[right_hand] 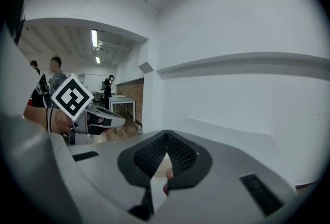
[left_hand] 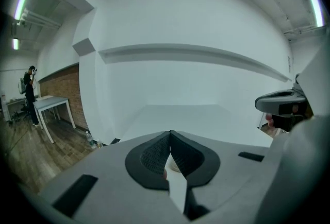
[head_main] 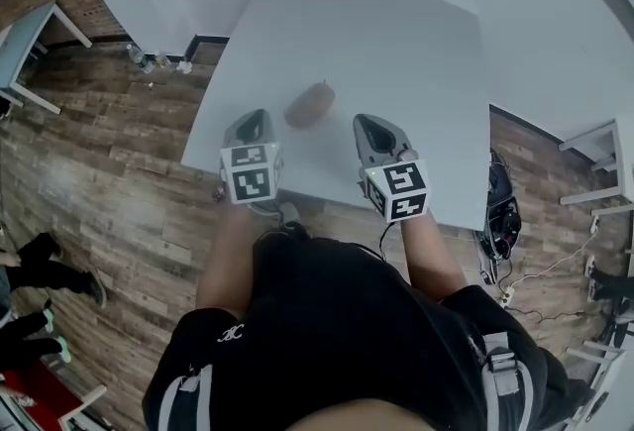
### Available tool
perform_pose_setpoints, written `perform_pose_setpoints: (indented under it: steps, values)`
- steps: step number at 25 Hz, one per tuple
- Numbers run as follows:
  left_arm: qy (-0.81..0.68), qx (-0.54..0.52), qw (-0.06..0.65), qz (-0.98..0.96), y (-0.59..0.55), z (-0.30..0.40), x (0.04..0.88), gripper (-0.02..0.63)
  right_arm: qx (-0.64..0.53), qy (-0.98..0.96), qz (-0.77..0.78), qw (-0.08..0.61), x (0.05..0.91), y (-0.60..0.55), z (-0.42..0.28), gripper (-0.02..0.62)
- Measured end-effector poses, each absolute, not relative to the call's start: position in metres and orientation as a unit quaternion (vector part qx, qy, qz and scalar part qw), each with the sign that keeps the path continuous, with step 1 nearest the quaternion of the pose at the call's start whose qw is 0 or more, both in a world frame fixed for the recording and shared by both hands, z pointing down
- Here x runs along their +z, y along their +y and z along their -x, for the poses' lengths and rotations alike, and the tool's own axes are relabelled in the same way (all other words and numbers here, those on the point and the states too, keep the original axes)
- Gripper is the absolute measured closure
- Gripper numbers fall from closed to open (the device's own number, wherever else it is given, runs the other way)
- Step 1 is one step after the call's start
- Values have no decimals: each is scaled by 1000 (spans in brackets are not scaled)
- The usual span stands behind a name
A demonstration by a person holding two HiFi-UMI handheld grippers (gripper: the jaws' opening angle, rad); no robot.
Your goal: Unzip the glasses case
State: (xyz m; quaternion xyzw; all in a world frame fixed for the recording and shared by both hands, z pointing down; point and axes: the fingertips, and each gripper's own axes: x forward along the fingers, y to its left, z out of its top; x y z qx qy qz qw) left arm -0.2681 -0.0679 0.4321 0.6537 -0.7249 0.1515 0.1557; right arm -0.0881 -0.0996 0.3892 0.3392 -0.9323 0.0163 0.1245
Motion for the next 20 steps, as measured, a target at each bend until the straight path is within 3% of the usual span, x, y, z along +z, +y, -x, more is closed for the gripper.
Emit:
perform_pose_setpoints:
  steps: [12,16,20]
  values:
    - [-577,224,243,-747,-172,287,524,600,50,-892,-407,192,434,-185,127,589]
    - [-496,278,246,-785,-189,284,561,492,58,-873,-428,226,453,-192,130,589]
    - [-458,292,275,-793,-207,283,590,481,75,-857,-442,255,468,-195,117,589]
